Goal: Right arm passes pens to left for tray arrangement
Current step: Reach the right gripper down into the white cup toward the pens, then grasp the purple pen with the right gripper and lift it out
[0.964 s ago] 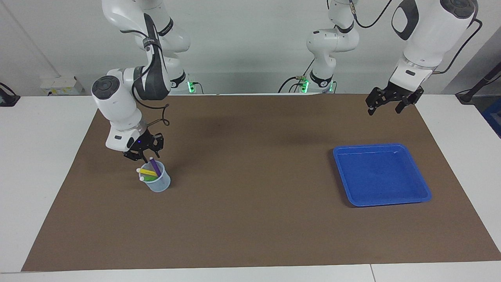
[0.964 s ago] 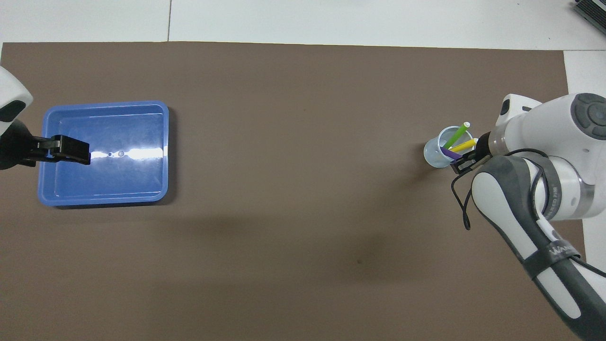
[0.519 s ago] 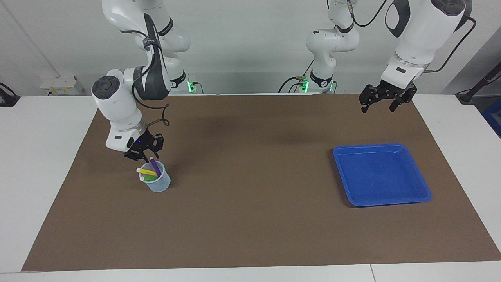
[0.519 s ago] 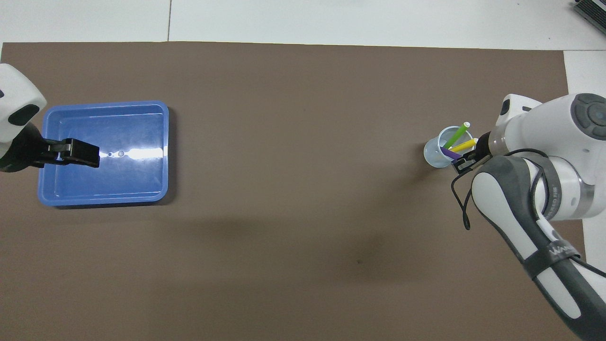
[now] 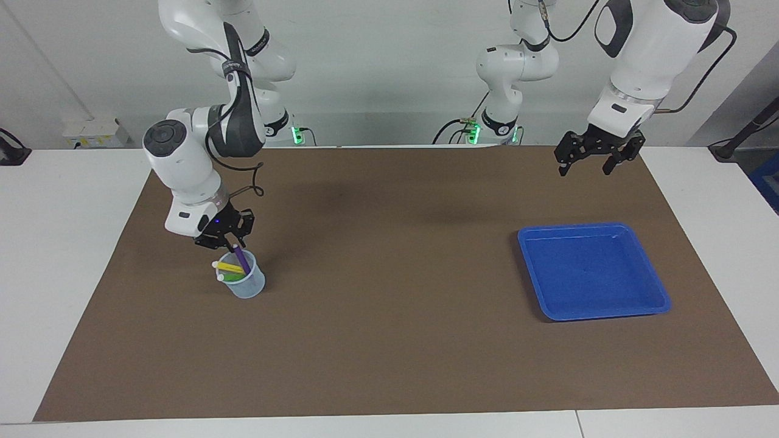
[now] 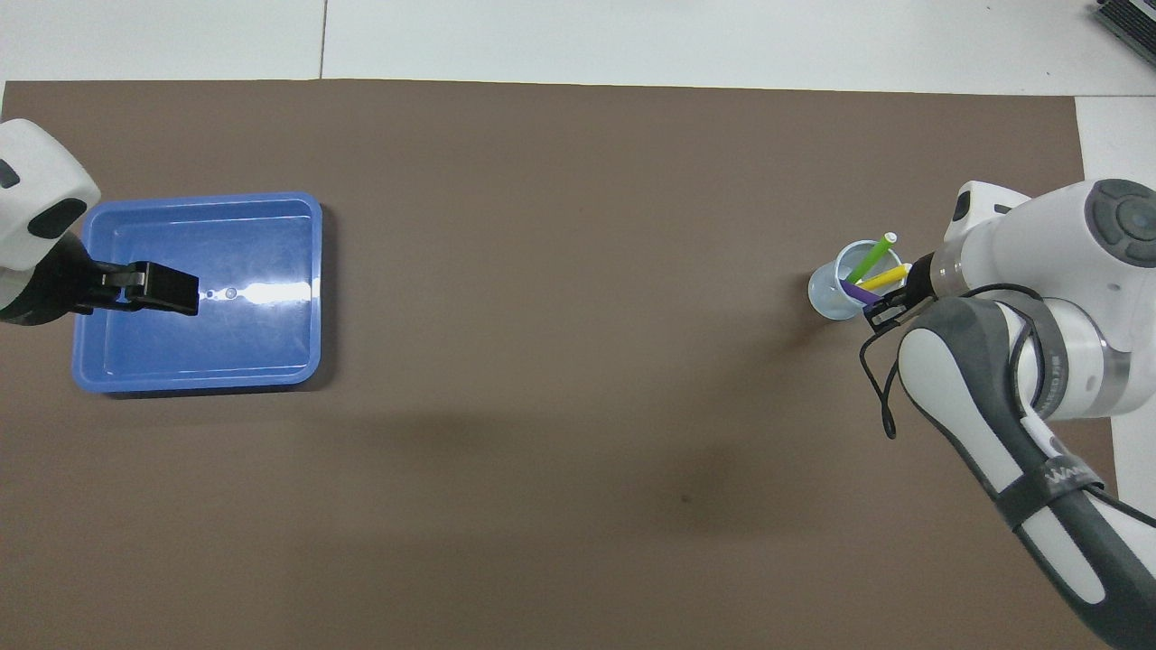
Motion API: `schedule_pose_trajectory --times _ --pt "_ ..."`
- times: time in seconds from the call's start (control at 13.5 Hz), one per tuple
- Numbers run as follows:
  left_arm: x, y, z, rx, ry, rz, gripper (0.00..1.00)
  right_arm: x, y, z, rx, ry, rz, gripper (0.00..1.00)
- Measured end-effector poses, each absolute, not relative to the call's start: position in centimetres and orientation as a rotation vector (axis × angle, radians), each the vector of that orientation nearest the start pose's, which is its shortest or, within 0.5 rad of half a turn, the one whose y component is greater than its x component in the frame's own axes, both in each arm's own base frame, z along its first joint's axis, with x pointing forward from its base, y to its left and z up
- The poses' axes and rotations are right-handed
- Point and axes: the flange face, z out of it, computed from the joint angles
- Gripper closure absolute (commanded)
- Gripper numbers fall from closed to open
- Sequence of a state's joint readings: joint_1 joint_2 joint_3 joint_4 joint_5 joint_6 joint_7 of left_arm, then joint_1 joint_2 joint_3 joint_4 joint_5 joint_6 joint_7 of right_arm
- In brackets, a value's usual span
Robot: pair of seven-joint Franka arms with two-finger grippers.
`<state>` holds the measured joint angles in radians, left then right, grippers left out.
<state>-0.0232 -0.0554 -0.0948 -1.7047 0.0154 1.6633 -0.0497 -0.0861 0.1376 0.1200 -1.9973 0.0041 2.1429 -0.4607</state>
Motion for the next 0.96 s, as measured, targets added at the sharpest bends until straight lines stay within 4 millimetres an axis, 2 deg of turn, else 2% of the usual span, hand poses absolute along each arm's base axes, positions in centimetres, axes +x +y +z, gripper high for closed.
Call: schedule_pose_trajectory --times 0.07,0.22,0.67,0.82,0.96 --pt "54.0 -6.4 59.7 -3.120 0.109 -0.025 0.00 58.2 1.8 39.3 -3.030 -0.760 -0.020 0.86" --pt "54.0 -6.4 59.4 -3.120 0.109 -0.022 0.00 58.2 1.8 39.4 -3.031 -0.758 -0.022 1.00" --pt "54.0 -6.1 59.4 -3.121 0.101 -0.031 0.00 58.6 1.7 40.1 -3.038 -0.739 -0.042 1.00" --pt "54.0 -6.1 59.5 -3.121 0.101 -0.033 0.00 58.9 1.9 41.7 -3.037 -0.739 -0.029 1.00" --pt "54.1 -6.0 59.6 -3.121 0.098 -0.046 0.00 58.9 2.1 45.0 -3.038 -0.740 -0.021 1.00"
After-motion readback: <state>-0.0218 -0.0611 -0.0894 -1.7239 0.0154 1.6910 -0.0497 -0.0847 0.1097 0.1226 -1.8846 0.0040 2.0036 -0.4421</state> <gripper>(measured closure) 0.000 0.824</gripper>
